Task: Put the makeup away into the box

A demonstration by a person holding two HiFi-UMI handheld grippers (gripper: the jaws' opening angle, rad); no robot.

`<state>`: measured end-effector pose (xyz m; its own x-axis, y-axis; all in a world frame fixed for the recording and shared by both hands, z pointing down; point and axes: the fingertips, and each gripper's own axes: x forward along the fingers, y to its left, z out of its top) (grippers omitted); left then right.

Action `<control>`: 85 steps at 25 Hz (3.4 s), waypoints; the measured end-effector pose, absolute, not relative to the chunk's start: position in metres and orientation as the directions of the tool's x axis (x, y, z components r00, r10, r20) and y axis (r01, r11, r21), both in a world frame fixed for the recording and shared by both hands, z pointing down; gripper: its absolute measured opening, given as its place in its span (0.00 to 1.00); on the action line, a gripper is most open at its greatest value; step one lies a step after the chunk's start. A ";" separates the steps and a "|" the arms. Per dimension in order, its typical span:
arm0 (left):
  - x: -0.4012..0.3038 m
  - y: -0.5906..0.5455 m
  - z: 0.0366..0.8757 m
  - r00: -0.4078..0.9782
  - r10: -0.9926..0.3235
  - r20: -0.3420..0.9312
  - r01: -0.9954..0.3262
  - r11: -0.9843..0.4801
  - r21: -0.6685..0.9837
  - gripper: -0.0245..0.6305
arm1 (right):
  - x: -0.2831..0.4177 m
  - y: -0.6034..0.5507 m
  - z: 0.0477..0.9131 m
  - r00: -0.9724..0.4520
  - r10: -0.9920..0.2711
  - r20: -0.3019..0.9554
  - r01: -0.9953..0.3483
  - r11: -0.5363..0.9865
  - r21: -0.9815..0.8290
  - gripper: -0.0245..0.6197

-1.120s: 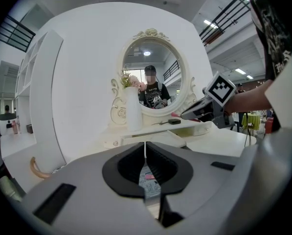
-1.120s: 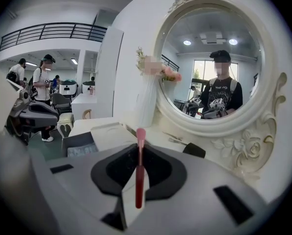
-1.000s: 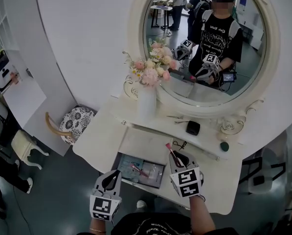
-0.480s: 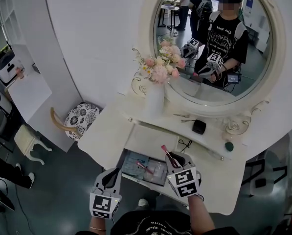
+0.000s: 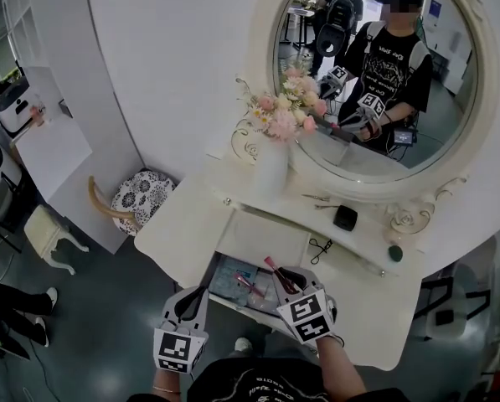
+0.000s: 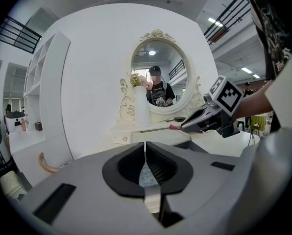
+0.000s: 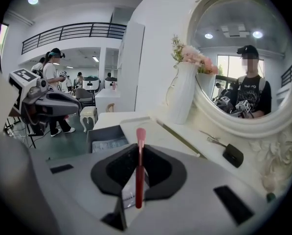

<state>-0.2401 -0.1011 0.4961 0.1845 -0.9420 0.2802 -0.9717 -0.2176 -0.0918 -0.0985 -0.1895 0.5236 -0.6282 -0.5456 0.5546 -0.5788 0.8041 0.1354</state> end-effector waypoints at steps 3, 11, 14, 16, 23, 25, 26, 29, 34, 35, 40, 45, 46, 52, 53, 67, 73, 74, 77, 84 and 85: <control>-0.242 -0.103 0.496 0.180 -0.943 0.281 -0.973 -0.213 -0.093 0.07 | -0.103 -0.186 0.530 -0.639 -0.521 0.566 -0.559 0.820 0.123 0.11; -0.246 -0.107 0.497 0.169 -0.943 0.286 -0.976 -0.202 -0.087 0.07 | -0.113 -0.179 0.550 -0.646 -0.463 0.607 -0.511 0.853 0.107 0.11; -0.246 -0.109 0.499 0.160 -0.944 0.289 -0.979 -0.189 -0.075 0.07 | -0.114 -0.180 0.557 -0.637 -0.450 0.626 -0.494 0.862 0.116 0.11; -0.246 -0.110 0.499 0.161 -0.943 0.290 -0.978 -0.191 -0.079 0.07 | -0.116 -0.179 0.561 -0.637 -0.439 0.633 -0.485 0.867 0.112 0.11; -0.246 -0.117 0.499 0.159 -0.944 0.290 -0.979 -0.189 -0.078 0.07 | -0.122 -0.181 0.573 -0.631 -0.409 0.659 -0.453 0.884 0.115 0.11; -0.245 -0.119 0.500 0.161 -0.943 0.291 -0.979 -0.191 -0.078 0.07 | -0.123 -0.183 0.576 -0.627 -0.399 0.669 -0.436 0.892 0.124 0.11; -0.244 -0.119 0.500 0.162 -0.942 0.293 -0.978 -0.194 -0.082 0.07 | -0.124 -0.183 0.578 -0.627 -0.395 0.672 -0.429 0.895 0.125 0.11; -0.247 -0.121 0.501 0.155 -0.943 0.295 -0.978 -0.190 -0.091 0.07 | -0.127 -0.184 0.580 -0.627 -0.381 0.680 -0.415 0.902 0.124 0.11; -0.255 -0.122 0.500 0.132 -0.946 0.296 -0.984 -0.162 -0.077 0.07 | -0.131 -0.182 0.586 -0.620 -0.363 0.696 -0.392 0.911 0.126 0.11; -0.256 -0.122 0.501 0.128 -0.946 0.297 -0.985 -0.157 -0.074 0.07 | -0.131 -0.183 0.586 -0.617 -0.360 0.699 -0.390 0.912 0.125 0.11; -0.253 -0.124 0.504 0.136 -0.944 0.301 -0.983 -0.166 -0.074 0.07 | -0.133 -0.179 0.592 -0.578 -0.349 0.737 -0.349 0.923 0.162 0.11; -0.253 -0.126 0.503 0.138 -0.945 0.296 -0.983 -0.167 -0.075 0.07 | -0.138 -0.179 0.583 -0.599 -0.344 0.723 -0.348 0.925 0.152 0.11; -0.253 -0.126 0.503 0.138 -0.945 0.296 -0.983 -0.167 -0.075 0.07 | -0.141 -0.179 0.581 -0.607 -0.340 0.718 -0.351 0.926 0.142 0.11; -0.253 -0.126 0.504 0.142 -0.943 0.302 -0.982 -0.172 -0.074 0.07 | -0.160 -0.174 0.579 -0.623 -0.299 0.723 -0.320 0.941 0.114 0.11; -0.253 -0.126 0.504 0.141 -0.942 0.303 -0.982 -0.171 -0.074 0.07 | -0.165 -0.172 0.578 -0.629 -0.289 0.721 -0.307 0.945 0.111 0.11; -0.267 -0.127 0.503 0.118 -0.945 0.304 -0.987 -0.145 -0.069 0.07 | -0.204 -0.159 0.580 -0.630 -0.201 0.750 -0.202 0.975 0.092 0.11; -0.271 -0.128 0.501 0.112 -0.947 0.300 -0.988 -0.138 -0.068 0.07 | -0.210 -0.153 0.585 -0.618 -0.167 0.768 -0.167 0.983 0.080 0.11; -0.272 -0.128 0.501 0.112 -0.948 0.297 -0.988 -0.138 -0.069 0.07 | -0.211 -0.152 0.587 -0.614 -0.162 0.773 -0.163 0.984 0.077 0.11; -0.271 -0.128 0.500 0.112 -0.949 0.295 -0.988 -0.138 -0.071 0.07 | -0.210 -0.150 0.592 -0.596 -0.152 0.788 -0.151 0.986 0.076 0.11; -0.276 -0.125 0.502 0.100 -0.949 0.300 -0.990 -0.126 -0.067 0.07 | -0.213 -0.148 0.600 -0.584 -0.132 0.801 -0.141 0.988 0.060 0.12; -0.275 -0.125 0.502 0.102 -0.949 0.300 -0.989 -0.128 -0.069 0.07 | -0.214 -0.148 0.601 -0.582 -0.125 0.804 -0.139 0.989 0.054 0.12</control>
<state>-0.2755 -0.1248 0.5020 0.1016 -0.9486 0.2998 -0.9894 -0.1278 -0.0693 -0.2143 -0.1477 0.6014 -0.5816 -0.1254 0.8038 -0.1388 0.9889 0.0539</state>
